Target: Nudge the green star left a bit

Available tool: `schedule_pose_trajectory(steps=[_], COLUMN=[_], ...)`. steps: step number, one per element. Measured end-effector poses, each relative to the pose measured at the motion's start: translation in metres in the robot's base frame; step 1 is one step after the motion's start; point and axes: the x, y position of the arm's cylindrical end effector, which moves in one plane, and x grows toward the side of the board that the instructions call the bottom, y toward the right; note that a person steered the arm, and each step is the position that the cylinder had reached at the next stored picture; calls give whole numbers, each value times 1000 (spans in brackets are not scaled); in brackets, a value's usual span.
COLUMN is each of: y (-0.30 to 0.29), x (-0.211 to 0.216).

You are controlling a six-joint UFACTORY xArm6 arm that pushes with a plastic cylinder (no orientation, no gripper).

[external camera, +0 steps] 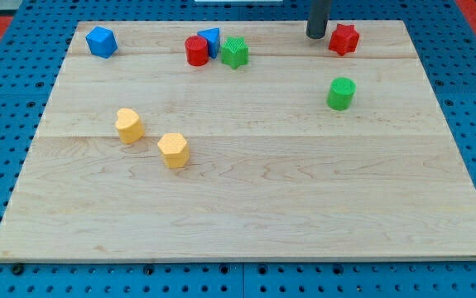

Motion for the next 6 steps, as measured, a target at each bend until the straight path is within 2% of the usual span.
schedule_pose_trajectory(steps=[2,3,4,5,6], y=[-19,-62,-80,-108,-73], x=[1,2,43,60,43])
